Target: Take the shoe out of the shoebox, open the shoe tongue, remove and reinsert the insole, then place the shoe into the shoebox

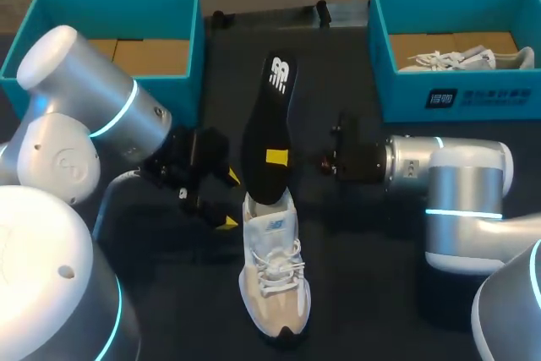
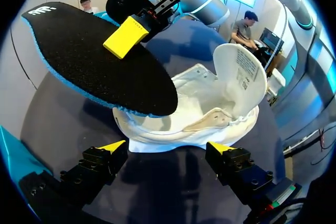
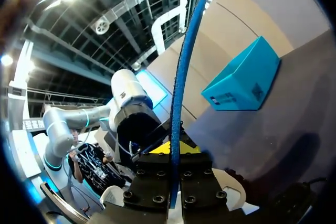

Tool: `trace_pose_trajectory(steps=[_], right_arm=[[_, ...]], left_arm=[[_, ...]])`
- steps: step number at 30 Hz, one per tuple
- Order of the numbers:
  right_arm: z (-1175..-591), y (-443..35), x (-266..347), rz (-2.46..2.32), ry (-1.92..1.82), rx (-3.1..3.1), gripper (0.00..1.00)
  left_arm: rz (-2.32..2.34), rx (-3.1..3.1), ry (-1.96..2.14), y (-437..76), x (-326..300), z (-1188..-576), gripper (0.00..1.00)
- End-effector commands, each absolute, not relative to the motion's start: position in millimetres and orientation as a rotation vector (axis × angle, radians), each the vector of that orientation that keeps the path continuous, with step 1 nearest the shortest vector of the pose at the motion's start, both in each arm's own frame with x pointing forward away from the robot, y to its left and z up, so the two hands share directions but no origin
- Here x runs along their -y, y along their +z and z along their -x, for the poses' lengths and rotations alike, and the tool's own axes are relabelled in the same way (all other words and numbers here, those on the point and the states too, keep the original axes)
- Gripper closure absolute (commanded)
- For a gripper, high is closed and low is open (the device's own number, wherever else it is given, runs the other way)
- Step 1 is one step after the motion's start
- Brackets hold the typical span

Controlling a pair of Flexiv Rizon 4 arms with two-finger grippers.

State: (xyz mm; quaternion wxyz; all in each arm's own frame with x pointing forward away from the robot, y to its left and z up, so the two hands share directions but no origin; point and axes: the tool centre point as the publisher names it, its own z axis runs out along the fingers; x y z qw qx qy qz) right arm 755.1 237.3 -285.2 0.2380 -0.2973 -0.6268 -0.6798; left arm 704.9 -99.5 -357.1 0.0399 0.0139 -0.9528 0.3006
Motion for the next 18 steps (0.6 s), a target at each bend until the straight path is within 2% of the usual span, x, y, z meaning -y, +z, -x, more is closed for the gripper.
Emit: trace_pose_trajectory(steps=[1, 18], right_arm=[[-753.7, -286.0, -242.1, 0.820, -1.870, 1.721, 1.00], [-745.3, -293.8, -239.6, 0.809, -1.895, 1.716, 1.00]], left_arm=[[-0.044, 2.924, 0.924, -358.9, 99.6, -703.2, 0.00], [-0.044, 2.924, 0.924, -358.9, 99.6, -703.2, 0.00]])
